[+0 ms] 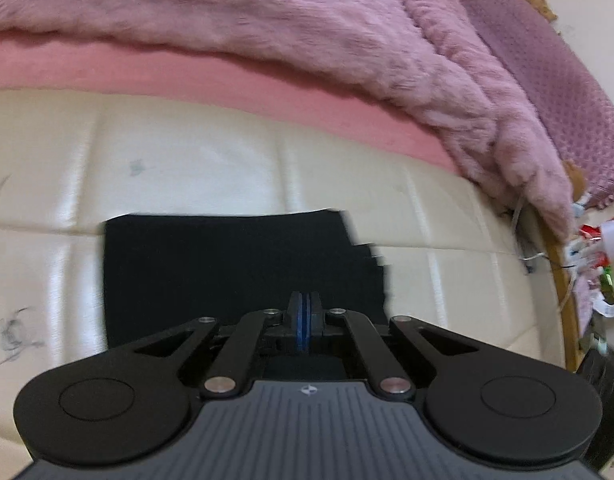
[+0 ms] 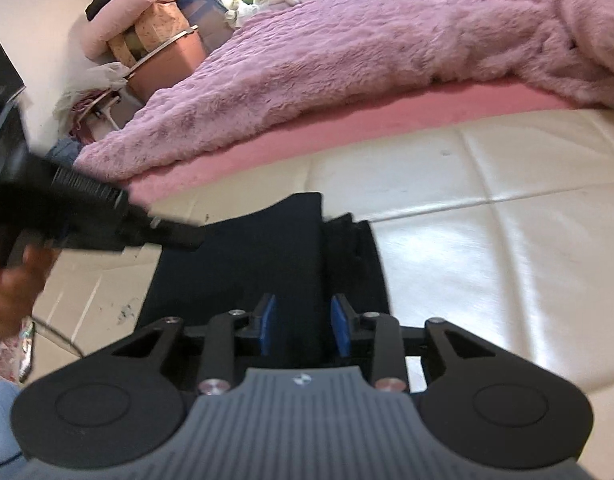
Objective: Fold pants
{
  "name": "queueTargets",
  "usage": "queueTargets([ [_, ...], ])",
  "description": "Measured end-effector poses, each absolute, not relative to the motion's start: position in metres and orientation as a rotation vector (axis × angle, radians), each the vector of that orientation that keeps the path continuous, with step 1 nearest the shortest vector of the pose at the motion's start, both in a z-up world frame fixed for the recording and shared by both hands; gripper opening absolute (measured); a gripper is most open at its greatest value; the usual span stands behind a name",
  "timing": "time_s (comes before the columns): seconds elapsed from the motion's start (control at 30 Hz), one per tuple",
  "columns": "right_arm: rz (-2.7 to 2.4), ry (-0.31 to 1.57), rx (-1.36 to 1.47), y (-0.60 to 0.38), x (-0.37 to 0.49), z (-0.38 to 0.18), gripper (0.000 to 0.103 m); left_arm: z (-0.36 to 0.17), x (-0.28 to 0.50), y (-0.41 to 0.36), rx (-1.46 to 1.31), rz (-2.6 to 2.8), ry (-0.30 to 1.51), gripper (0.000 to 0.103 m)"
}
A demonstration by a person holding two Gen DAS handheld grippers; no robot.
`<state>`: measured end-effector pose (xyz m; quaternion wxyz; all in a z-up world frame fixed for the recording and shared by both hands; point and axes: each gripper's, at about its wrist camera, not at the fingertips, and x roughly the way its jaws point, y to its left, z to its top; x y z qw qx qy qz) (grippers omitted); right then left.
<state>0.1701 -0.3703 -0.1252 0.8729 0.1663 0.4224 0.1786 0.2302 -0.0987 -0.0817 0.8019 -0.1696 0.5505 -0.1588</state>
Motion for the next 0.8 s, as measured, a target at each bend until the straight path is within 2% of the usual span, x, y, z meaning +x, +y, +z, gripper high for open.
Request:
queueTargets([
  [0.3, 0.364, 0.988, 0.544, -0.374, 0.218, -0.167, 0.026, -0.105, 0.213, -0.042, -0.424, -0.264, 1.198, 0.001],
  [0.37, 0.366, 1.000, 0.609, -0.378, 0.219, -0.175, 0.014, -0.108, 0.209, -0.035, -0.438, -0.261, 1.199, 0.001],
  [0.43, 0.365, 1.006, 0.645, -0.379, 0.220, -0.178, 0.008, -0.111, 0.207, -0.029, -0.455, -0.254, 1.199, 0.001],
  [0.47, 0.369, 0.997, 0.640, -0.378, 0.219, -0.175, 0.004, -0.112, 0.205, -0.028, -0.462, -0.251, 1.196, 0.001],
  [0.8, 0.424, 0.848, 0.458, -0.343, 0.195, -0.075, 0.002, -0.100, 0.194, -0.012, -0.507, -0.250, 1.135, 0.001],
])
